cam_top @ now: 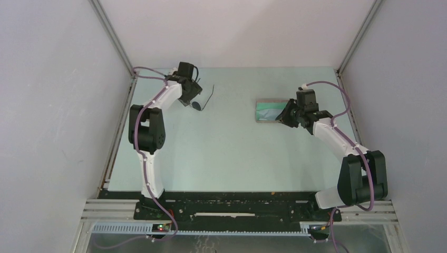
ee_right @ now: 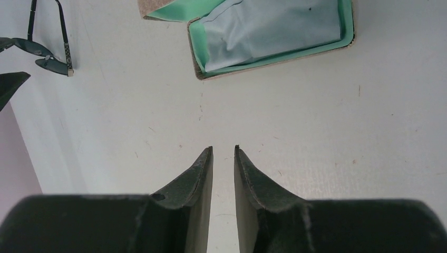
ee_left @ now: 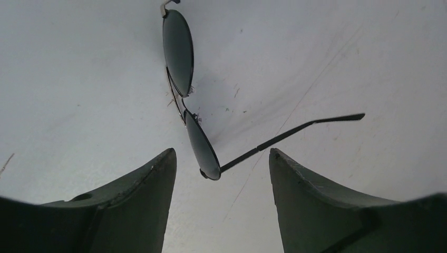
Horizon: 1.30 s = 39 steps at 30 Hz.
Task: Organize the sunglasses
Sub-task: Move the sunglasses to the center of the board.
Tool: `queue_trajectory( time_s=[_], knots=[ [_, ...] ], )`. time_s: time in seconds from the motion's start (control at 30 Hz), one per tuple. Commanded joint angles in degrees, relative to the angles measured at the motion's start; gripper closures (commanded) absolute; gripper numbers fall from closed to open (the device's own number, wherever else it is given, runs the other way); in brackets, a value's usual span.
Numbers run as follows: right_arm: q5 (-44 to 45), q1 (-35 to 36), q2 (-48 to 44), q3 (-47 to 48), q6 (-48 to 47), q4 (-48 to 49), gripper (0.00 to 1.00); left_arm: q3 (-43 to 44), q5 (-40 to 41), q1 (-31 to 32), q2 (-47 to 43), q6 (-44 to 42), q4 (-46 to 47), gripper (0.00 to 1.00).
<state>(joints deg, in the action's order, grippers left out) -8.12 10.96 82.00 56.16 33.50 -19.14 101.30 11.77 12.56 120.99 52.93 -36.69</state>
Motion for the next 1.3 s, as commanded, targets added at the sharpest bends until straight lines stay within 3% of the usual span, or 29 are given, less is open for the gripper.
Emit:
queue_trajectory(
  time_s=[0.0,0.5,1.27],
  knots=[
    [-1.35,0.29,0.52,0.09,-0.93,0.36,0.71,0.77,6.18,-0.31,-0.40,11.26,-0.49,0.31],
    [-2.73,0.55,1.26,0.09,-0.66,-0.96,0.74,4.94,9.73,-0.86,5.61,19.34,-0.76,0.47],
    [-1.92,2.73,0.68,0.09,0.23,-2.30,0.76,-5.34,6.99,-1.75,4.65,16.13,0.76,0.71]
  ],
)
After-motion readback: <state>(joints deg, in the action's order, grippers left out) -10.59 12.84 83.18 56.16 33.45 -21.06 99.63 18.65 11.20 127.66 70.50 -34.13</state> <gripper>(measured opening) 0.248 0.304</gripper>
